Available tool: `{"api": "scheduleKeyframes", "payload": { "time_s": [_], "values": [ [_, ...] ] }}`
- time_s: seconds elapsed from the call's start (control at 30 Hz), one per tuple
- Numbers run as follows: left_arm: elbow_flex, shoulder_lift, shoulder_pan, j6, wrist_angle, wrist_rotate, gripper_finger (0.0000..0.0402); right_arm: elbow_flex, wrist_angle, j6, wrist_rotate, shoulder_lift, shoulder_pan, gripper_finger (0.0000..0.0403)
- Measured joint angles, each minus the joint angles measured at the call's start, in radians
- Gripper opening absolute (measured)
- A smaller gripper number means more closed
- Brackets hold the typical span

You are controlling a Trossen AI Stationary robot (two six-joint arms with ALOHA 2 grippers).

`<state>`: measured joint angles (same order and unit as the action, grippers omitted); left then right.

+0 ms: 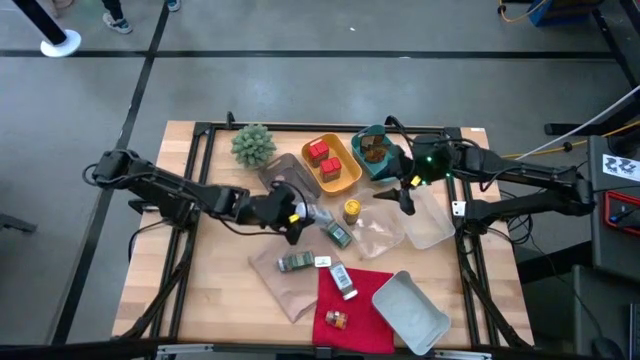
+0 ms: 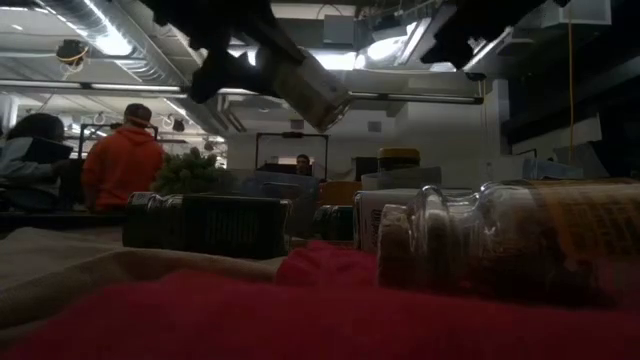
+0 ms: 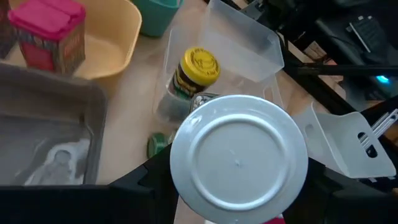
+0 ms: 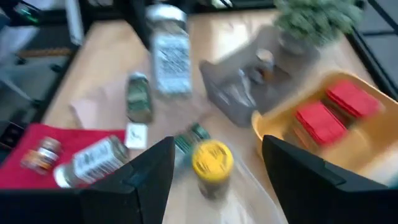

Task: Sort spices by type
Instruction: Put the left white seasoning bottle into the right transparent bin

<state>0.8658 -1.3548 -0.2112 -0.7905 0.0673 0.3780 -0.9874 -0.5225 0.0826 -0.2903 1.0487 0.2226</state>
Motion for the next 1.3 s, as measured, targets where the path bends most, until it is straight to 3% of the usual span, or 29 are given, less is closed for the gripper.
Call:
{"api": "scheduleKeyframes", "payload": {
  "time_s": [0.13,0.4,0.63,0.73,0.97,1.17,1.3],
  "values": [
    [0.0,0.0,0.044,0.063,-0.009,-0.033,0.0198,0.0,0.095,-0.01,-0.072,0.055,0.0,0.0241],
    [0.0,-0.024,0.064,0.174,-0.073,-0.058,0.0198,0.0,0.276,-0.083,-0.114,0.229,0.0,0.0241],
    [0.0,-0.093,0.061,0.225,-0.139,-0.125,0.0198,0.0,0.418,-0.134,-0.308,0.349,0.0,0.0241],
    [0.0,-0.12,0.06,0.249,-0.182,-0.14,0.0198,0.0,0.436,-0.138,-0.345,0.386,-0.011,0.0241],
    [0.0,-0.149,0.064,0.253,-0.226,-0.151,0.0198,0.0,0.469,-0.138,-0.34,0.44,-0.078,0.0241],
    [0.0,-0.149,0.059,0.269,-0.23,-0.148,0.0198,0.0,0.468,-0.136,-0.141,0.442,-0.148,0.0241],
    [0.0,-0.149,0.059,0.268,-0.228,-0.148,0.0198,0.0,0.467,-0.139,-0.106,0.441,-0.168,0.0241]
  ]
}}
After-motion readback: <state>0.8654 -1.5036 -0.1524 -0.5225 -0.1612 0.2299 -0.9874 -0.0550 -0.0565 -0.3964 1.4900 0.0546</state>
